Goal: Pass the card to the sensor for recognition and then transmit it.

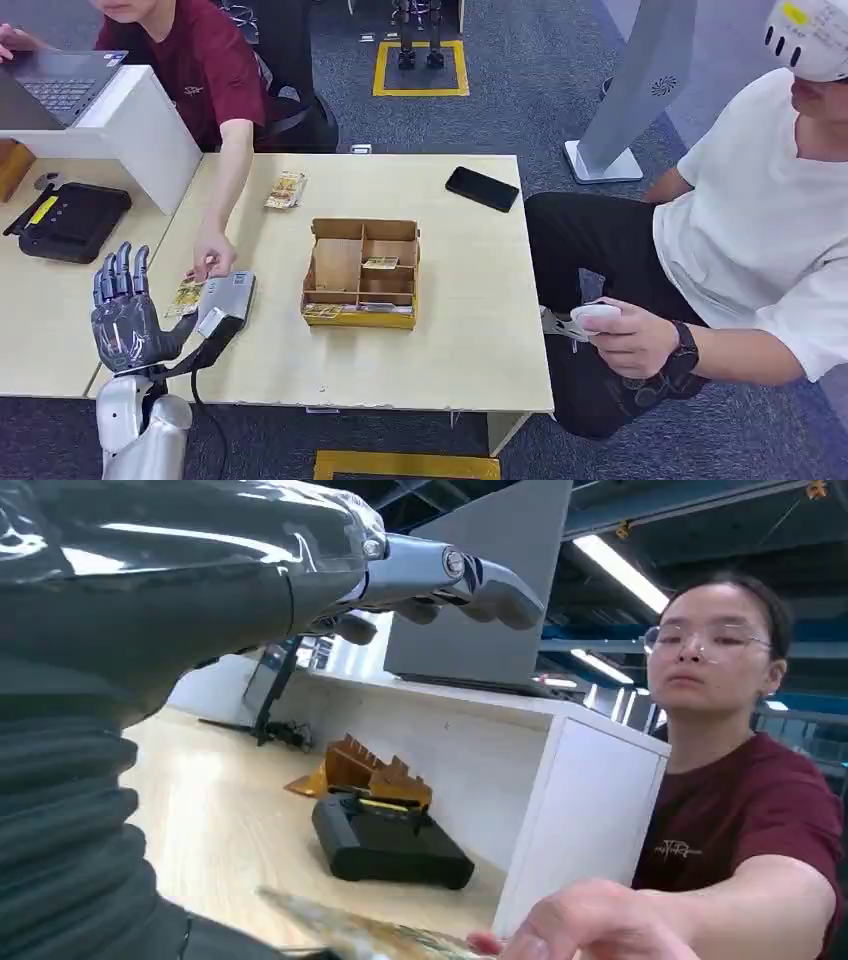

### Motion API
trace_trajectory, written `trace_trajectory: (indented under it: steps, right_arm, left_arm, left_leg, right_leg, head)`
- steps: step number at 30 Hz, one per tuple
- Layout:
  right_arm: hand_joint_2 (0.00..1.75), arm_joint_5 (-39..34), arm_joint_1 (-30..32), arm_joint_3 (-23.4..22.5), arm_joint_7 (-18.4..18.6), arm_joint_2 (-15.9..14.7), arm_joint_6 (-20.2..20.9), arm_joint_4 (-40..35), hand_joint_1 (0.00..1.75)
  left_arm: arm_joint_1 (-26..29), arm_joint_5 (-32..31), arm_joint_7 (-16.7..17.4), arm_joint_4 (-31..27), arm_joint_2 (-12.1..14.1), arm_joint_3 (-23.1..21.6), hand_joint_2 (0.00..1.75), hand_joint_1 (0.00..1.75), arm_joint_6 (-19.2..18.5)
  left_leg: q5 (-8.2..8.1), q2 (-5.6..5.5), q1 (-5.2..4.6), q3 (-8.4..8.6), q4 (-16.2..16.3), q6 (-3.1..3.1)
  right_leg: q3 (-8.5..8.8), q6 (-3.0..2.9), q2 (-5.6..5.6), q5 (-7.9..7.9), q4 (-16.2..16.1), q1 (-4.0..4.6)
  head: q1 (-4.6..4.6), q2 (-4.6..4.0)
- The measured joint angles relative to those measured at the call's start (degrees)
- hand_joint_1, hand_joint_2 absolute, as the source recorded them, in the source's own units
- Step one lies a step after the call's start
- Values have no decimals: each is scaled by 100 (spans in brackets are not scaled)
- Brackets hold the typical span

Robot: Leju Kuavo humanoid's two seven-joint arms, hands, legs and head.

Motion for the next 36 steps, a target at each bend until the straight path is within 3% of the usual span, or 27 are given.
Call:
trace_trajectory:
  steps: [14, 23, 26, 33, 36]
  right_arm:
    - [175, 116, -10, -37, -17, 0, -2, 0, 0]
    - [175, 199, -14, -133, -15, 0, -2, 0, 0]
    - [175, 214, -15, -151, -7, 0, -2, 0, 0]
    - [175, 286, -20, -210, -7, 2, -2, 0, 0]
    - [175, 321, -24, -258, -7, 2, -2, 0, 0]
  left_arm:
    - [7, 352, -746, -9, -74, 214, 175, 175, 0]
    - [5, 477, -872, -9, -120, 339, 175, 175, 2]
    - [4, 402, -795, -9, -144, 396, 175, 175, 2]
    - [-44, 389, 66, 289, -71, 376, 175, 175, 0]
    - [-158, 722, 418, 739, 61, 203, 175, 175, 0]
  left_leg:
    - [0, -1, 0, -1, 0, 0]
    - [0, 1, 0, 0, 0, 0]
    - [0, -1, 0, 0, 0, 0]
    - [0, 1, 0, 0, 0, 0]
    - [0, 1, 0, 1, 0, 0]
  right_leg:
    - [0, 0, 0, 0, 0, 0]
    - [-1, 0, 1, 0, 0, 0]
    - [-1, 0, 0, 0, 0, 0]
    - [-5, 0, 1, 0, 0, 0]
    - [-4, 0, 1, 0, 0, 0]
  head:
    - [2, 0]
    - [2, 0]
    - [0, 0]
    - [0, 0]
    - [0, 0]
